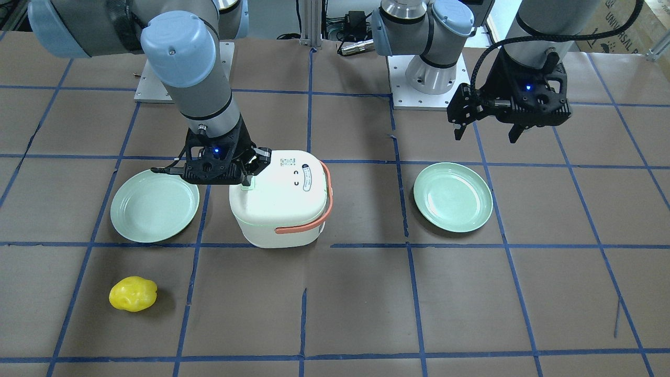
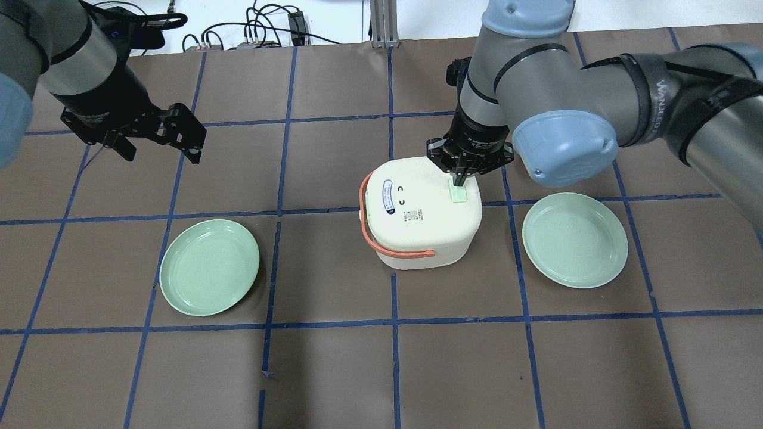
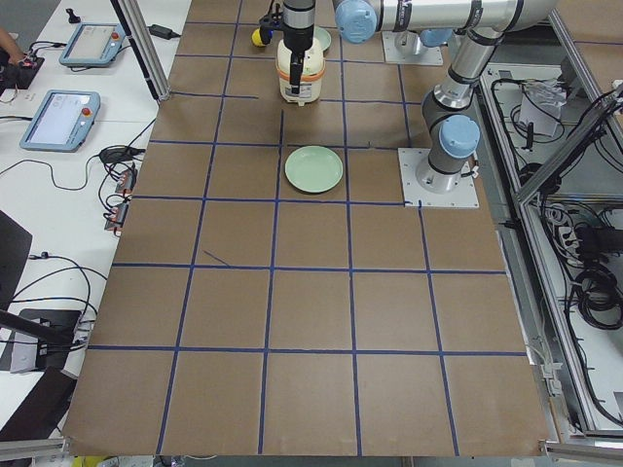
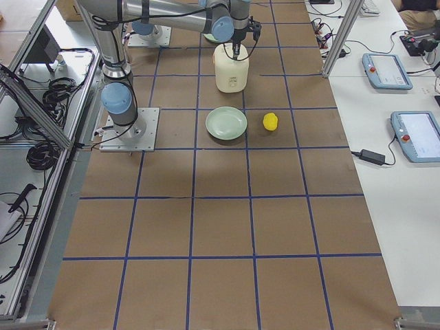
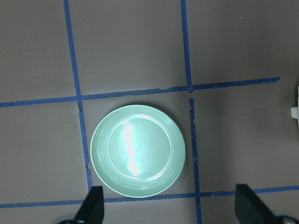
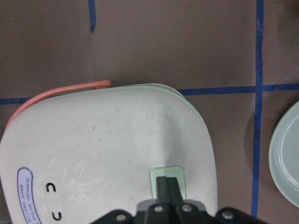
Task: Press rice cooker button
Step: 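Press down on the green button with the closed right gripper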
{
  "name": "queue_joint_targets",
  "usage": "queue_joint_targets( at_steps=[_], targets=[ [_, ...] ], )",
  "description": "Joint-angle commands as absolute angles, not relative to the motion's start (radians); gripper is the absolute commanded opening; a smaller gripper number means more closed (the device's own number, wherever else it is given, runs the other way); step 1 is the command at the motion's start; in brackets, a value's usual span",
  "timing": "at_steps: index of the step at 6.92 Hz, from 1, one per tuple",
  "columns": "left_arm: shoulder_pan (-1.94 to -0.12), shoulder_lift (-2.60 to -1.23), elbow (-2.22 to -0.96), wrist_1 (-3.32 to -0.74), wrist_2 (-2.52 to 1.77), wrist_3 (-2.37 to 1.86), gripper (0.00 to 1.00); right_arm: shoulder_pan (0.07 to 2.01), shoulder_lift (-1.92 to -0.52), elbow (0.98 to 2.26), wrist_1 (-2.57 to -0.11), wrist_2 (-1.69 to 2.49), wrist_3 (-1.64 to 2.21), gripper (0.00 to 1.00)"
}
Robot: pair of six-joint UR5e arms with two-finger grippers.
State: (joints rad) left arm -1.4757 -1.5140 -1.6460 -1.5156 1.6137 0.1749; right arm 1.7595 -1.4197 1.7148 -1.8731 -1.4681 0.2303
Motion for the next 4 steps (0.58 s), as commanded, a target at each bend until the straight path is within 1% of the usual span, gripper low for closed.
queue_joint_targets(
  at_steps=[1, 4],
  targets=[
    [-1.476, -1.514, -1.646, -1.516, 1.614, 0.175, 1.0, 1.759, -1.419, 1.717, -1.875, -1.463, 0.23, 0.04],
    [-1.476, -1.514, -1.646, -1.516, 1.614, 0.175, 1.0, 1.759, -1.417, 1.727, -1.875, -1.468, 0.222, 0.04]
  ],
)
